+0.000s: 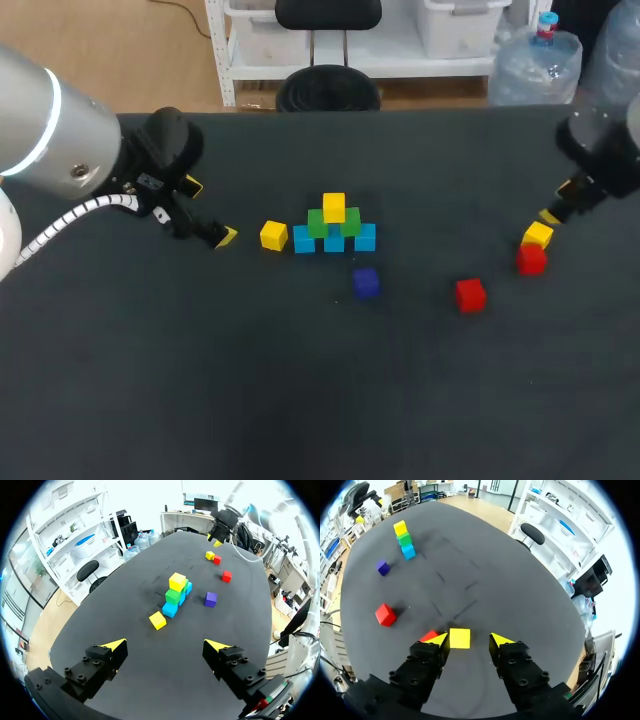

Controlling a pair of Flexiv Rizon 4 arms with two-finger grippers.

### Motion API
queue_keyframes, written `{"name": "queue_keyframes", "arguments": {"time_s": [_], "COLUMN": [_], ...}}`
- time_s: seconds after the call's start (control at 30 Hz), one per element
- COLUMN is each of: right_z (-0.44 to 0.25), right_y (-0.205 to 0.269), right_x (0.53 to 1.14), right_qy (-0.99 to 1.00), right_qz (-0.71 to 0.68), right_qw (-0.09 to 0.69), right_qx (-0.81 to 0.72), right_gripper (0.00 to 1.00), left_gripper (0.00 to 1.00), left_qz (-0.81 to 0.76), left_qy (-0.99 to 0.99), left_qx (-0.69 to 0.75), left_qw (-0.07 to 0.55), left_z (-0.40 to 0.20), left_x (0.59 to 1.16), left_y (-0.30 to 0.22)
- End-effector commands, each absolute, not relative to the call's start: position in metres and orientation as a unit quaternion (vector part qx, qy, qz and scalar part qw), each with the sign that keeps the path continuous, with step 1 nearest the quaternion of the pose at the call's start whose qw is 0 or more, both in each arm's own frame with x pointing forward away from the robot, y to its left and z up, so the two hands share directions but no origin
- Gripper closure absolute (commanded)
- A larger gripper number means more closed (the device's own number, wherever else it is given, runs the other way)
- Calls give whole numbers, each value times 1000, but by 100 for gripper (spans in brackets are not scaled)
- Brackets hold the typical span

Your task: Place the blue cubes, place green cubes on the blue cubes, place the yellow cubes on the green cubes, then place the red cubes on the yellow cubes, and place purple cube on the red cubes.

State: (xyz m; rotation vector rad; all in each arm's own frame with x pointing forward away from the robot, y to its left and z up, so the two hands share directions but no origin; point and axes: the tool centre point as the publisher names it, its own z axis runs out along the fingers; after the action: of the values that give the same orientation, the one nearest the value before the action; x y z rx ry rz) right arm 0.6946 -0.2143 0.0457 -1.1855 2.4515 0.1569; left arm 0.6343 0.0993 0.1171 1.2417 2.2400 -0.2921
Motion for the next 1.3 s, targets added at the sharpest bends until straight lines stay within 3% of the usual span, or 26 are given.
{"name": "queue_keyframes", "arguments": {"time_s": [0.03,0.27,0.93,1.3], "right_z": [43,37,16,5], "right_y": [-218,-213,-195,-195], "right_x": [699,700,683,697], "right_qy": [875,866,856,855], "right_qz": [83,89,115,103], "right_qw": [191,184,161,167], "right_qx": [-437,-455,-477,-479], "right_gripper": [49,40,48,44], "left_gripper": [0,0,0,0], "left_qz": [-111,-111,-111,-111], "left_qy": [833,833,833,833], "left_qx": [464,464,464,464], "left_qw": [279,279,279,279], "left_z": [117,117,117,117], "left_x": [634,634,634,634], "left_y": [101,101,101,101]}}
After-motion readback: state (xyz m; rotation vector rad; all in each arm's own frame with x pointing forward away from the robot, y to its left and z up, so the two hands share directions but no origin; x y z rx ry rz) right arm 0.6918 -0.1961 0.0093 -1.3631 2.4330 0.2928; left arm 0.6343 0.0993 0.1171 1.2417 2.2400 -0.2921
